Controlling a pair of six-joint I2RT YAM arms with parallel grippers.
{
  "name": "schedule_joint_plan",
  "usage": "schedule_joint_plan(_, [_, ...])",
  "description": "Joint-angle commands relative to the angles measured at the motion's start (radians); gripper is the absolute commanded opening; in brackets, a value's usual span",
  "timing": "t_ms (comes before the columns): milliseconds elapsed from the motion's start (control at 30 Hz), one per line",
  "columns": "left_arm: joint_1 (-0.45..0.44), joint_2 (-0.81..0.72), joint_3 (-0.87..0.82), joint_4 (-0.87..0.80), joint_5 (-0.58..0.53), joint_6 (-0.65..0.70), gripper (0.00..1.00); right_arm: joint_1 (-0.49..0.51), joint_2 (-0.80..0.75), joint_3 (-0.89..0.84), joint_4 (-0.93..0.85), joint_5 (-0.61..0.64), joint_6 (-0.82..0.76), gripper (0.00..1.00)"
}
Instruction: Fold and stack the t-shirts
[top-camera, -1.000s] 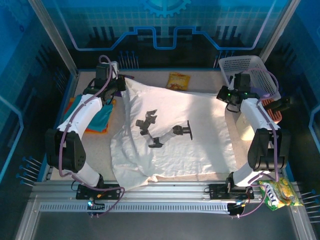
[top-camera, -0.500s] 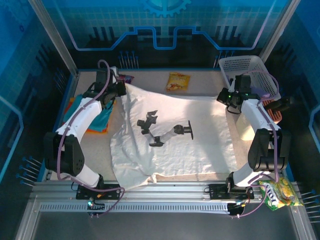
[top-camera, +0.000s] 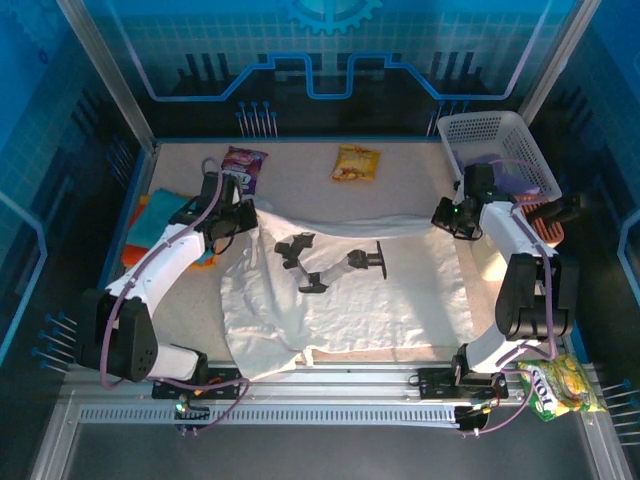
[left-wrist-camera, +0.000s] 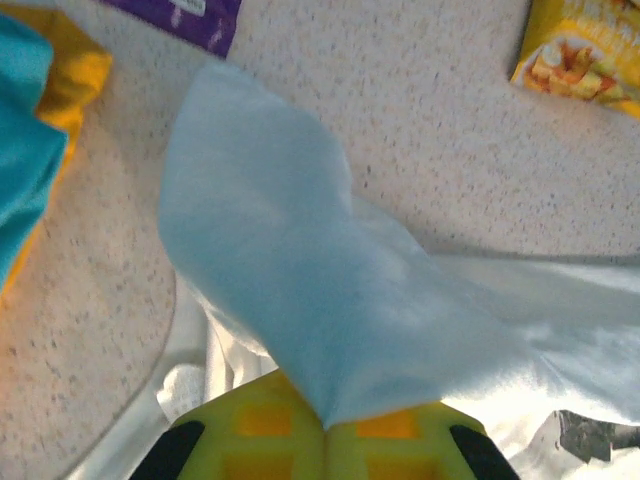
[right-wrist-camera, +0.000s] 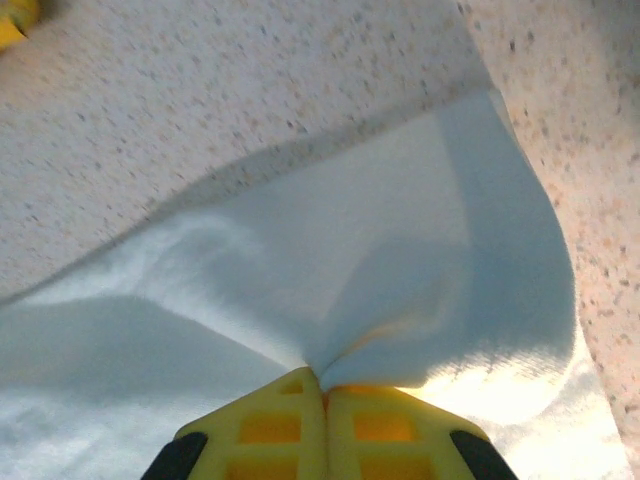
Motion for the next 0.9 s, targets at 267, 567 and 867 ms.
schedule_joint_plan(267, [-0.018, -0.078, -0.099, -0.084, 0.007, -0.080, 0.00, -0.025, 0.055, -0.014, -0.094, 0.061, -0.033, 0.00])
schedule_joint_plan(567, [-0.018, -0.089, -0.151, -0.088, 0.017, -0.093, 0.00, -0.022, 0.060, -0.064, -0.083, 0.060, -0.031, 0.11])
schedule_joint_plan(867, [-0.018, -0.089, -0.155, -0.096, 0.017, -0.086, 0.00, -0.022, 0.043, -0.083, -0.076, 0.084, -0.015, 0.59])
